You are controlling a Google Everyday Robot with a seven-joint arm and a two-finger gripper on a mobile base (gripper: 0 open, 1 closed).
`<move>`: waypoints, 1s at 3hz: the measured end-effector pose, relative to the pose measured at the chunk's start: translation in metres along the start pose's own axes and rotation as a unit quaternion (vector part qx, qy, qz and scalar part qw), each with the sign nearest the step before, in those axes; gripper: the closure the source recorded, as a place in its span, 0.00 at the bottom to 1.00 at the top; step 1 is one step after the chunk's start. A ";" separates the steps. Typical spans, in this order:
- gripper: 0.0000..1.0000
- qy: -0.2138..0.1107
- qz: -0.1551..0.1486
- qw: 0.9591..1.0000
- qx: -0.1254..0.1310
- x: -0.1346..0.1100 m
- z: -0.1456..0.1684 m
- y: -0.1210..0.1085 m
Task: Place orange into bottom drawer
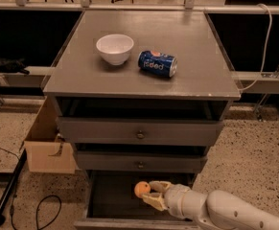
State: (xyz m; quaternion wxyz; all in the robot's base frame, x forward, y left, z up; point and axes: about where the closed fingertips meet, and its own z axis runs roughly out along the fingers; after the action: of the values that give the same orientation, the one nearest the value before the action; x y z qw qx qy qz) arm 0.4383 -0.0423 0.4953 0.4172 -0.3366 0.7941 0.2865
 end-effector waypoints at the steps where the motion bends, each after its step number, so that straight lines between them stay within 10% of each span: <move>1: 1.00 0.000 0.000 1.000 0.000 0.000 0.000 0.000; 3: 1.00 0.018 0.094 0.995 0.000 0.070 0.032 -0.023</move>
Offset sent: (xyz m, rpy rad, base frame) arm -0.0181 -0.0065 -0.0809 0.0845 0.1852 -0.1200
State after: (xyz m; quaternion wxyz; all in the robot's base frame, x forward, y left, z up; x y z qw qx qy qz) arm 0.4411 -0.0535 0.4164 0.3740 -0.2652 0.8297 0.3183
